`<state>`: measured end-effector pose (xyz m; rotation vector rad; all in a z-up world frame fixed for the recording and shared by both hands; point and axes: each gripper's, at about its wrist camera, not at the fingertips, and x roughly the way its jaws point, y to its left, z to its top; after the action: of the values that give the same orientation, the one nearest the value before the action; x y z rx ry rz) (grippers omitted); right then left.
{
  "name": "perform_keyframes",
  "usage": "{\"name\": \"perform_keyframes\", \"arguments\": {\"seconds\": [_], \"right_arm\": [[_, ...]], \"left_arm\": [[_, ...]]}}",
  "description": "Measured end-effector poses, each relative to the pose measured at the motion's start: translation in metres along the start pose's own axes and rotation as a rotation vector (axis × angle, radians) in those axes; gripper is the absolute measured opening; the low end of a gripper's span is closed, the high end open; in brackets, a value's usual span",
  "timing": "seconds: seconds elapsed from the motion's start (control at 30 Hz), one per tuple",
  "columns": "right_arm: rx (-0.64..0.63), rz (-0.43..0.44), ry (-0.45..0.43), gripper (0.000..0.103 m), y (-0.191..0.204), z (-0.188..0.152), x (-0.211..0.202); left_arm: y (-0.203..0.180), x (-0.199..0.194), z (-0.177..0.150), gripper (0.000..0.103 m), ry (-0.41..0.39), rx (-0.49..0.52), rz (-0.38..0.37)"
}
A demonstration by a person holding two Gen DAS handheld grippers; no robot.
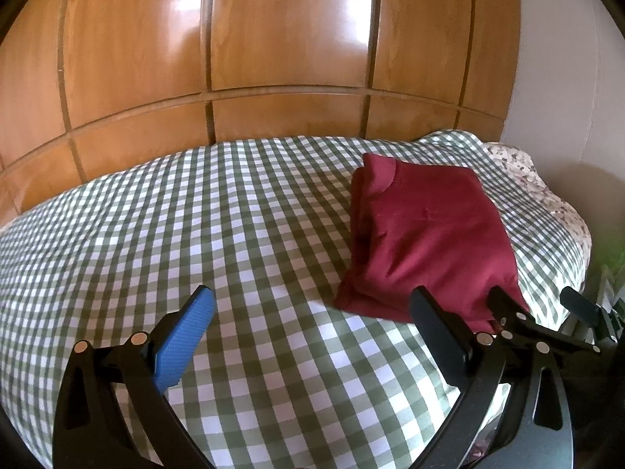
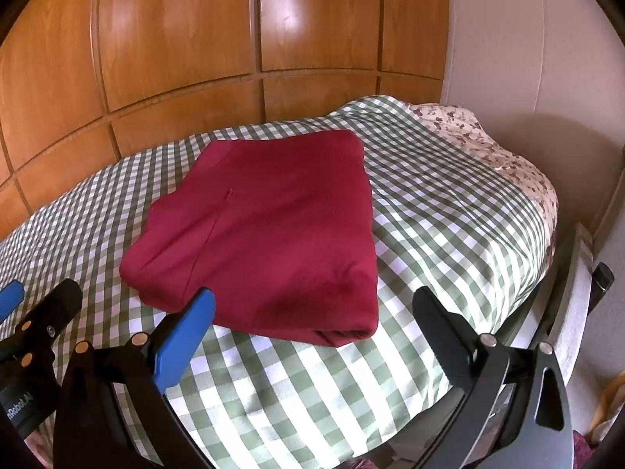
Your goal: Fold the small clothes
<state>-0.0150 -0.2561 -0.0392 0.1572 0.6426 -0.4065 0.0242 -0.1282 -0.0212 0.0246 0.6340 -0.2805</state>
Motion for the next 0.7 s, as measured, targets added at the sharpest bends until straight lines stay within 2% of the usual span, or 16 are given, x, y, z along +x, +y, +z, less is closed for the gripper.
{"name": "perform_keyframes", "arguments": {"seconds": [0.7], "right_arm": [[-0.019,0.020,-0.017,0.101,0.0060,-0.0010,-0.0044]], "left_arm": [[0.0024,-0.0098,0.0007,0.099,-0.027,0.003,0.018]]}}
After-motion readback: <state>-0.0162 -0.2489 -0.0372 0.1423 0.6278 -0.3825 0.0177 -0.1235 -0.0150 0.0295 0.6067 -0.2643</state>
